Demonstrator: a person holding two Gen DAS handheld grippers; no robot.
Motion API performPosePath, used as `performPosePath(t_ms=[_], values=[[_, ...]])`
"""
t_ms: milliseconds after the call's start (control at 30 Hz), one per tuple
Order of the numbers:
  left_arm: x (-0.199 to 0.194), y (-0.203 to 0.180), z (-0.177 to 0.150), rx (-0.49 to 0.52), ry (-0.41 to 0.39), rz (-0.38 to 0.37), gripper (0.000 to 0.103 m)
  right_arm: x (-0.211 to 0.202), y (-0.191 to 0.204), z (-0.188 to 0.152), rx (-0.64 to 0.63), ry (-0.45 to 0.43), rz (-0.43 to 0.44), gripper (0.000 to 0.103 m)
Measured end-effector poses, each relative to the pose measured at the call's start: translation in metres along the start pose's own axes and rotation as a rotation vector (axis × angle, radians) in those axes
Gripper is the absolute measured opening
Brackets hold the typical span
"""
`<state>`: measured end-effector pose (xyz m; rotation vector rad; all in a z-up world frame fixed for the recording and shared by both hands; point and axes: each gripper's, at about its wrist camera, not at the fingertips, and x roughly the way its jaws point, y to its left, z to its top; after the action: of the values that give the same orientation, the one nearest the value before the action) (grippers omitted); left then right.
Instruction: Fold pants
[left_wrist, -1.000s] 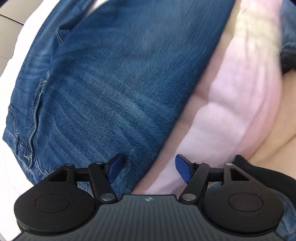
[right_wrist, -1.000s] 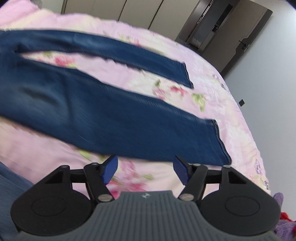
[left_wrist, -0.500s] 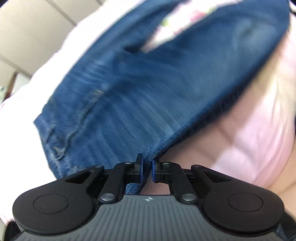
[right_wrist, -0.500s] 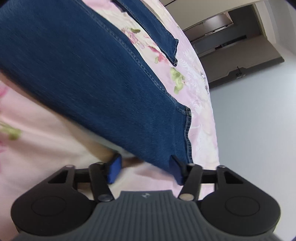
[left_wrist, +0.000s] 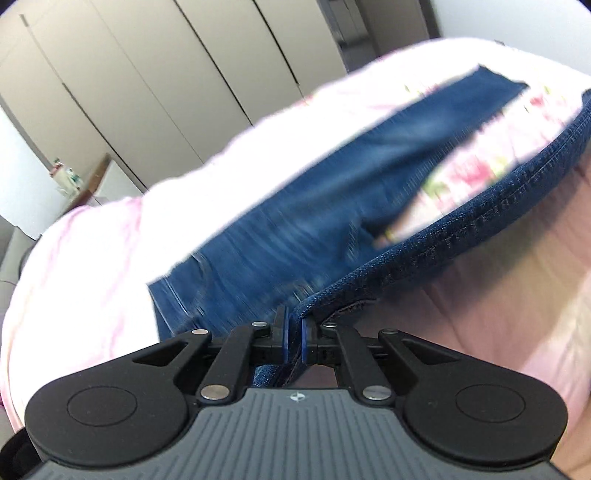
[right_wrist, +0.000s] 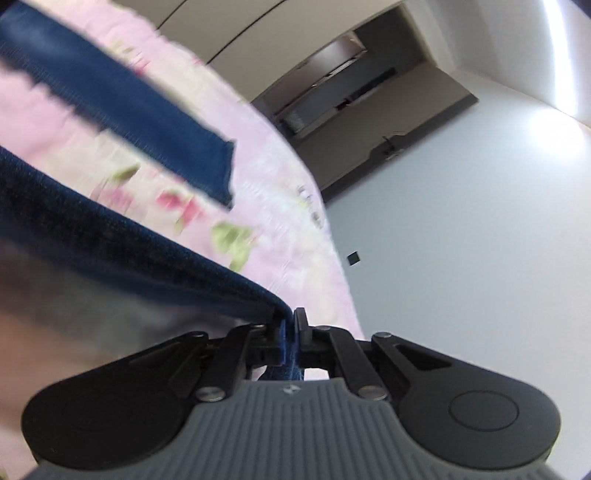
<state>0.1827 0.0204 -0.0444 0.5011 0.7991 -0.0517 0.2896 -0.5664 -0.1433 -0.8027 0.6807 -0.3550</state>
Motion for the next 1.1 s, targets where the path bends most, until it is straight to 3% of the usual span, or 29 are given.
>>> performPosePath(t_ms=[100, 233, 433, 600, 833, 967, 1100], values=[[0.008, 0.024, 0.024, -0.033, -0.032, 0.012, 0.006, 0.007, -0.012, 0.045, 0.019, -0.013, -0.035, 0.0], [0.047, 0.053, 0.061, -0.043, -0.011, 0.012, 0.006, 0.026, -0.009, 0.108, -0.036, -0.008, -0.081, 0.0], [0.134, 0.078, 0.097, 0.001, 0.03, 0.042, 0.006, 0.087, 0.032, 0.184, -0.136, 0.037, -0.12, 0.0], [0.206, 0.091, 0.096, -0.032, 0.094, -0.004, 0.006, 0.147, 0.083, 0.239, -0.233, 0.078, -0.138, 0.0], [0.259, 0.087, 0.075, -0.055, 0.143, -0.048, 0.006, 0.205, 0.152, 0.271, -0.412, 0.134, -0.153, 0.0], [0.252, 0.089, 0.073, -0.045, 0.114, -0.042, 0.006, 0.216, 0.17, 0.275, -0.462, 0.166, -0.165, 0.0], [0.243, 0.108, 0.096, -0.062, 0.099, -0.062, 0.006, 0.221, 0.178, 0.281, -0.467, 0.183, -0.178, 0.0]])
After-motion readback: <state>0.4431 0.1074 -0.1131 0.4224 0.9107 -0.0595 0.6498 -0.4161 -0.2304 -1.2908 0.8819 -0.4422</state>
